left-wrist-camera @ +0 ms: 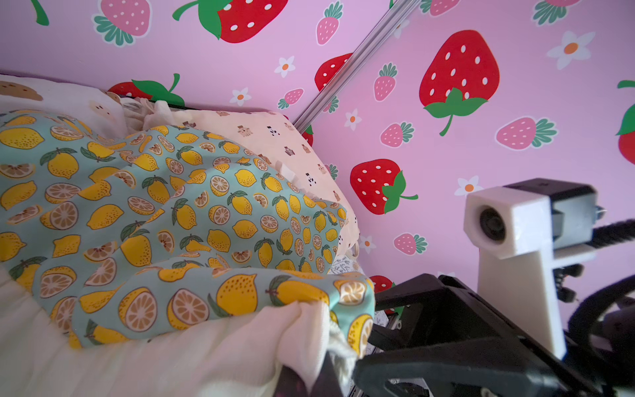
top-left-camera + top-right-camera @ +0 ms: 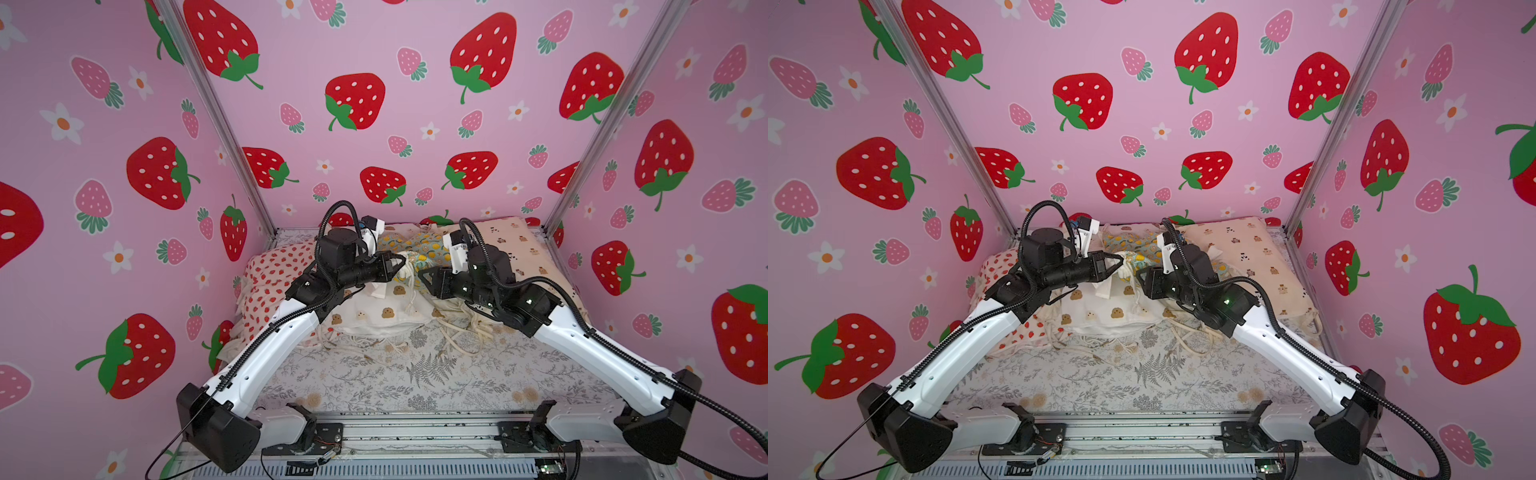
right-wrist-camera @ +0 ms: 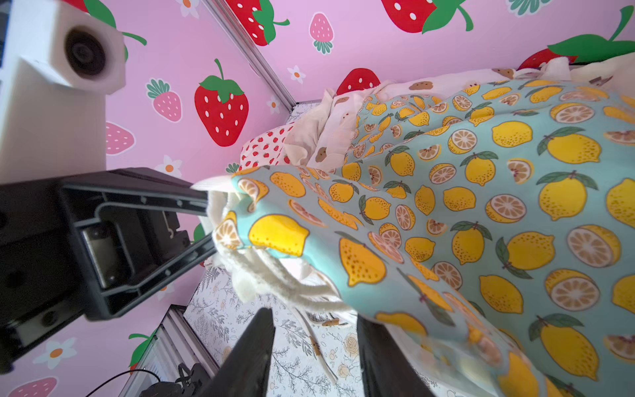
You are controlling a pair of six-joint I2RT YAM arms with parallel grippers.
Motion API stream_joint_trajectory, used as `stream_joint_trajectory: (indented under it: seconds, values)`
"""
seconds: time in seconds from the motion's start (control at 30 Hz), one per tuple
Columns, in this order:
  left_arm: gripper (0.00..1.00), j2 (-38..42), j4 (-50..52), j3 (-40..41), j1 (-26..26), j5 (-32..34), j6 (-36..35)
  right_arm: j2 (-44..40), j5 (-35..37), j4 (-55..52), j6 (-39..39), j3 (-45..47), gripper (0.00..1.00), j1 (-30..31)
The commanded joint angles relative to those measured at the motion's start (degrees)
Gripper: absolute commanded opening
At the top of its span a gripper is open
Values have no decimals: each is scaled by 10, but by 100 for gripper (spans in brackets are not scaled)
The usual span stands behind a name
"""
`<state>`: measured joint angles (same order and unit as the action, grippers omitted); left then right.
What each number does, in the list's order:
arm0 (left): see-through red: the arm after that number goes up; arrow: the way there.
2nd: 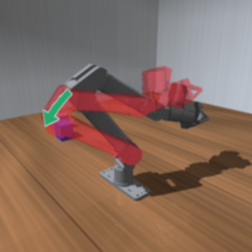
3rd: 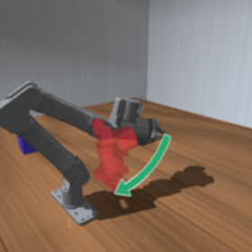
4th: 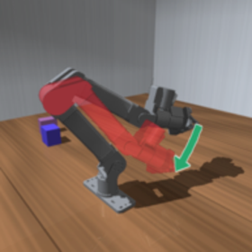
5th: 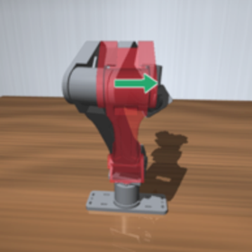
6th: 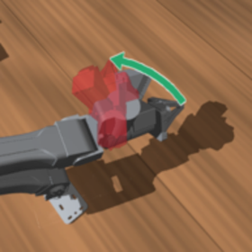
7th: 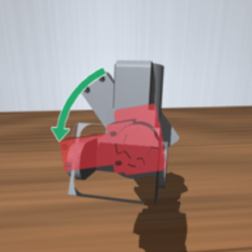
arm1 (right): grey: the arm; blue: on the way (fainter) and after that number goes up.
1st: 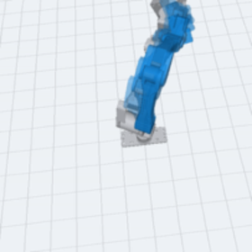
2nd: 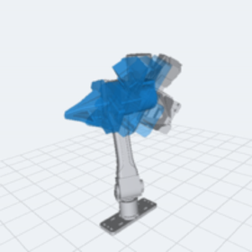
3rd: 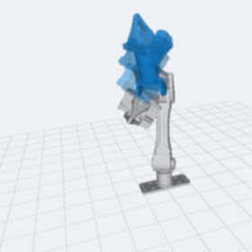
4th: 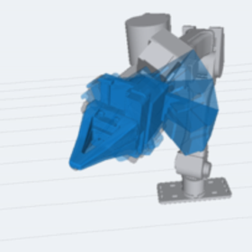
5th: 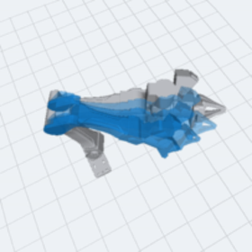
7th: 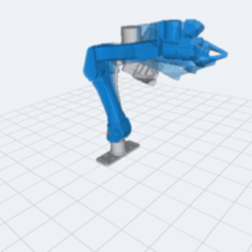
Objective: Zip up pillowcases
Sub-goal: Zip the zipper on the pillowcase.
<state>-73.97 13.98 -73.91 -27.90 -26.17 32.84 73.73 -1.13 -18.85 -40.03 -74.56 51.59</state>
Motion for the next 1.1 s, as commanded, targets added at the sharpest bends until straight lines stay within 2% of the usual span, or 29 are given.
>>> stream_joint_trajectory:
  seconds: [0.0, 0.77, 1.07]
  values:
    - [0, 1, -13, -27, 3, -10, 5, -9, 8, 18, -27, 2, 43, 3]
    - [0, 6, -18, -20, 3, -23, 7, 18, 34, 20, -3, -23, 21, 2]
    - [0, 10, -21, -13, 3, -26, 7, 20, 51, 21, 10, -28, 20, 1]
